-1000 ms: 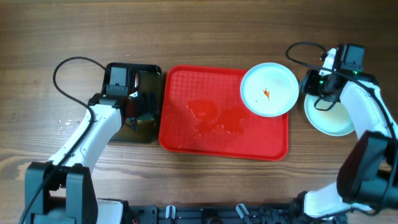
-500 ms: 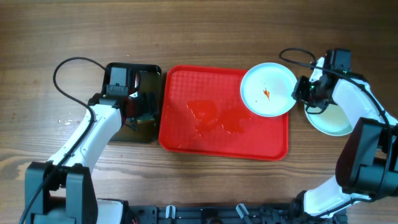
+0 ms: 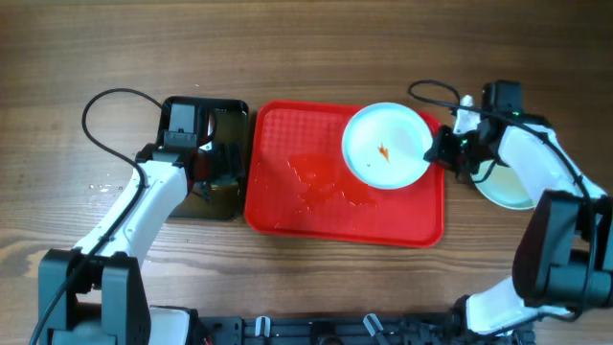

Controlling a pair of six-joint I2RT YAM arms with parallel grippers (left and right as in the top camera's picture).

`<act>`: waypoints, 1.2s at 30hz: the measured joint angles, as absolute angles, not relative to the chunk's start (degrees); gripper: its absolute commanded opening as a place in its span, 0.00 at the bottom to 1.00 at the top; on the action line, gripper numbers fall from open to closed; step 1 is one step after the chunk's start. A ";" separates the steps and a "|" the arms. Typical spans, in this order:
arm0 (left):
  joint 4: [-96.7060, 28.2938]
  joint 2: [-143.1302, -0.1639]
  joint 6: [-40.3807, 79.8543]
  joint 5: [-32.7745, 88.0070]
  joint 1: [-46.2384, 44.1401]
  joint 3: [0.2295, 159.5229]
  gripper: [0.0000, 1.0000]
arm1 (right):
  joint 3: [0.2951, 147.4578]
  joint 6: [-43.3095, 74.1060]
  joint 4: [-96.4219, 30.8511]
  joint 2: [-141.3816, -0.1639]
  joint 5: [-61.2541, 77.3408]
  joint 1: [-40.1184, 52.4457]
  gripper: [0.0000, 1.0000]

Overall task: Clean dirty plates on tray and stack at the side
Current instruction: 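Move the right gripper to the remaining plate and grip its rim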

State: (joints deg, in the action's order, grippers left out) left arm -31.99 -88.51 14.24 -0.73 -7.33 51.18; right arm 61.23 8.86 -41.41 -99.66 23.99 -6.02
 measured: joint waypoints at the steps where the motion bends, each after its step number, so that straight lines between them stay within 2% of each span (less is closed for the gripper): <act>1: -31.94 -88.51 14.24 -0.51 -7.33 51.18 1.00 | 61.19 9.41 -41.47 -99.26 23.97 -4.16 0.05; 6: -31.27 -88.51 14.24 0.34 -7.33 51.18 1.00 | 57.06 15.88 -35.57 -99.09 19.29 7.75 0.04; 11: -28.03 -88.51 14.24 2.92 -7.33 51.18 1.00 | 54.83 22.33 -30.92 -99.07 14.39 14.55 0.04; 17: -23.33 -89.69 14.96 2.81 -7.33 51.11 1.00 | 54.83 23.79 -30.81 -99.07 12.99 15.09 0.04; 22: -23.07 -91.35 23.44 0.56 -7.25 51.11 1.00 | 54.83 23.83 -30.83 -99.07 12.97 15.09 0.04; 27: -23.05 -93.49 26.46 -2.50 -7.20 51.11 0.97 | 54.83 23.83 -30.85 -99.07 12.97 15.09 0.04; 28: -23.05 -94.26 26.50 -2.57 -7.20 51.11 0.93 | 54.83 23.86 -30.85 -99.07 12.97 15.09 0.04; 29: -23.05 -95.26 26.61 -2.76 -7.20 51.11 0.85 | 54.83 23.88 -30.85 -99.07 12.97 15.09 0.04; 30: -23.05 -96.49 26.92 -2.94 -7.20 51.11 0.61 | 54.83 23.99 -30.85 -99.07 12.97 15.09 0.04; 31: -23.07 -97.14 27.20 -3.03 -7.20 51.11 0.44 | 54.83 24.01 -30.85 -99.07 12.97 15.09 0.04; 34: -22.85 -98.00 27.22 -3.40 -7.20 51.11 0.05 | 54.83 24.01 -30.96 -99.07 12.97 15.09 0.04; 36: -22.76 -98.00 27.03 -3.62 -7.20 51.18 0.04 | 54.83 24.01 -31.03 -99.07 12.99 15.09 0.04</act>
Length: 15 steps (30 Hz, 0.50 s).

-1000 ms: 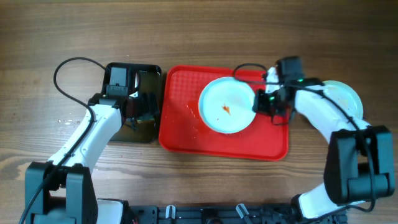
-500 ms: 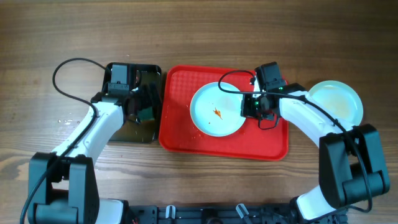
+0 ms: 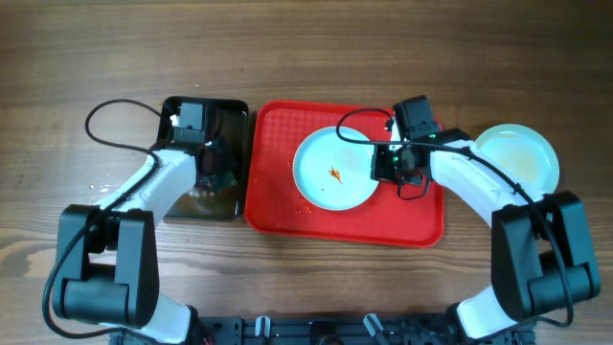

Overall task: Clean dirty plates on tray and stack at the side
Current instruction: 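Move the right gripper to the remaining plate and grip its rim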

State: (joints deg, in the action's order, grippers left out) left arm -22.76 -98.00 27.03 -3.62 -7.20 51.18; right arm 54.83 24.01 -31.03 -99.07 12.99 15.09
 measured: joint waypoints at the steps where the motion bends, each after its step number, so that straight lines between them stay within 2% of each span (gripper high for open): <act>1: -22.24 -98.00 25.82 -3.79 -7.20 51.16 0.04 | 54.83 24.01 -31.03 -99.07 12.97 15.09 0.04; 8: -20.78 -97.91 17.04 -2.09 -7.20 51.18 0.04 | 54.83 23.99 -31.46 -99.07 12.97 15.09 0.04; 12: -22.74 -92.58 16.34 -1.63 -7.20 51.11 0.04 | 54.83 24.01 -31.68 -99.07 12.97 15.09 0.04; 15: -22.76 -88.16 11.07 1.43 -7.20 51.11 0.04 | 54.83 24.01 -31.70 -99.07 12.97 15.09 0.04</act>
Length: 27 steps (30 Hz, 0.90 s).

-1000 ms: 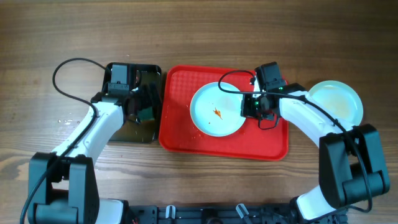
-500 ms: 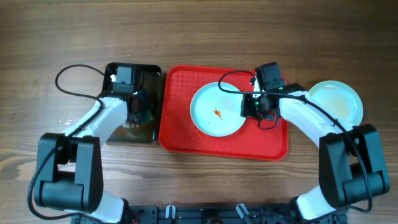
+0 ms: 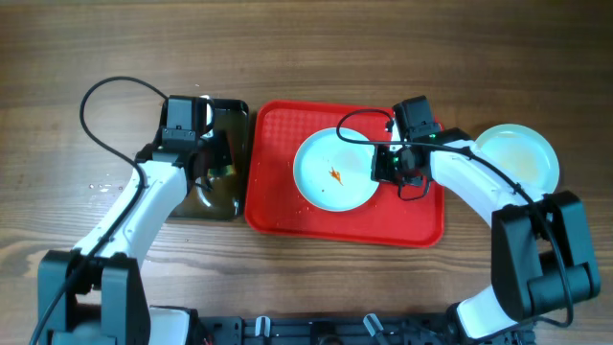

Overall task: Clean dirty plates on tray and stack at the side
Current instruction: 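Move the right gripper to the remaining plate and grip its rim, then carry the sponge with the left gripper onto the last plate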

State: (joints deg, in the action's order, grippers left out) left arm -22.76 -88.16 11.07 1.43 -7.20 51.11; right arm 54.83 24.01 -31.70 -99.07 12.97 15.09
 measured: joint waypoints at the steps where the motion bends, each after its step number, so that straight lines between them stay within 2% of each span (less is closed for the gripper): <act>1: -22.90 -87.83 9.93 2.13 -7.20 51.11 0.04 | 54.83 24.01 -31.75 -99.07 12.97 15.09 0.04; 14: -24.25 -90.63 5.96 7.01 -7.44 51.11 0.04 | 54.83 24.01 -32.14 -99.07 12.97 15.09 0.04; 21: -21.37 -95.00 5.63 7.79 -13.82 51.11 0.04 | 54.83 24.01 -32.36 -99.07 12.97 15.09 0.04; 27: -20.86 -95.02 5.61 7.81 -14.28 51.11 0.04 | 54.83 24.01 -32.56 -99.09 12.97 15.09 0.04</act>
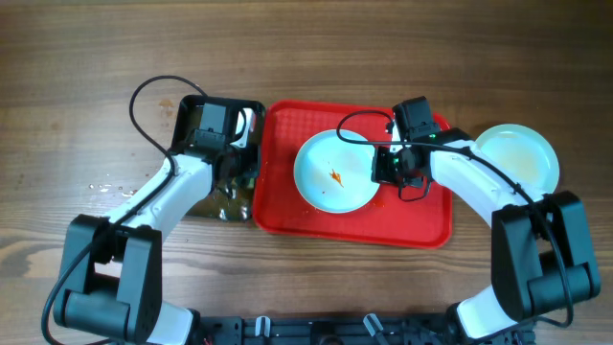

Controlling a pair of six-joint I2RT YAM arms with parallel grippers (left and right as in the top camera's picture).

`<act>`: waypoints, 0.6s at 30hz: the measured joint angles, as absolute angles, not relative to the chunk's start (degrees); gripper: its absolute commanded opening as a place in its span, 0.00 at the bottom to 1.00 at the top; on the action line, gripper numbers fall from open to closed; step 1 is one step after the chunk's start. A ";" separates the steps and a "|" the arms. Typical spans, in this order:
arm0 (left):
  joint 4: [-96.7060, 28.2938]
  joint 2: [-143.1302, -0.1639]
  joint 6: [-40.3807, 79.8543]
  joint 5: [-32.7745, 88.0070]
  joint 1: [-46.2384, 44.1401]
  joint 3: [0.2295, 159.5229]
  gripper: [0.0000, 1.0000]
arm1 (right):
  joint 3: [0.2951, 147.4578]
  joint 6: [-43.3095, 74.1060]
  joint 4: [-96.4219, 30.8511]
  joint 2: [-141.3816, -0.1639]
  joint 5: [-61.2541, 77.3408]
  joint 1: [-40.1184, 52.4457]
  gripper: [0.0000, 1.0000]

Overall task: Clean dirty plates on tray and stack at the side
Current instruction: 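Carry the sponge with the left gripper onto the last plate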

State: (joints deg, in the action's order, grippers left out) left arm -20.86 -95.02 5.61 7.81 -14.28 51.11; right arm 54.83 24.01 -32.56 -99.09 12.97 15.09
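Note:
A white plate (330,172) with an orange smear lies in the middle of the red tray (326,225). My right gripper (381,168) is shut on the plate's right rim. My left gripper (247,175) hangs at the right edge of the black basin (206,203), right against the tray's left rim. A small greenish sponge shows at its fingers. A second white plate (517,158) lies on the table to the right of the tray.
The black basin sits against the tray's left side, a little skewed, and looks wet inside. A few water drops (101,187) mark the wood at the far left. Cables loop over both arms.
My left gripper has moved right, from inside the basin to its edge beside the tray. Basin and tray both sit slightly further right. The right gripper and the plate have not moved.
At first my right gripper held the smeared plate at the tray's right end, partly over the side plate, while the left gripper was in the basin. Then the plate lay mid-tray, still gripped. The left gripper stayed in the basin and now stands at the tray's left rim.

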 measured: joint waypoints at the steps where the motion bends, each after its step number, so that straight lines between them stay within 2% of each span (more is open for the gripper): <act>1: -20.88 -94.89 5.63 7.75 -14.28 51.11 0.04 | 54.83 23.99 -32.56 -99.07 12.97 15.09 0.04; 7: -20.56 -85.27 8.10 7.94 -14.31 51.09 0.04 | 54.83 24.01 -32.56 -99.07 12.97 15.09 0.04; 9: -18.35 -83.24 11.84 13.47 -14.37 51.09 0.04 | 54.83 24.01 -32.56 -99.07 12.97 15.09 0.04; 11: -12.40 -84.27 19.92 22.85 -16.97 51.07 0.04 | 54.83 24.01 -32.58 -99.07 12.97 15.09 0.04; 18: 1.37 -97.01 34.33 29.15 -24.95 51.00 0.04 | 54.83 23.99 -32.69 -99.07 12.97 15.09 0.04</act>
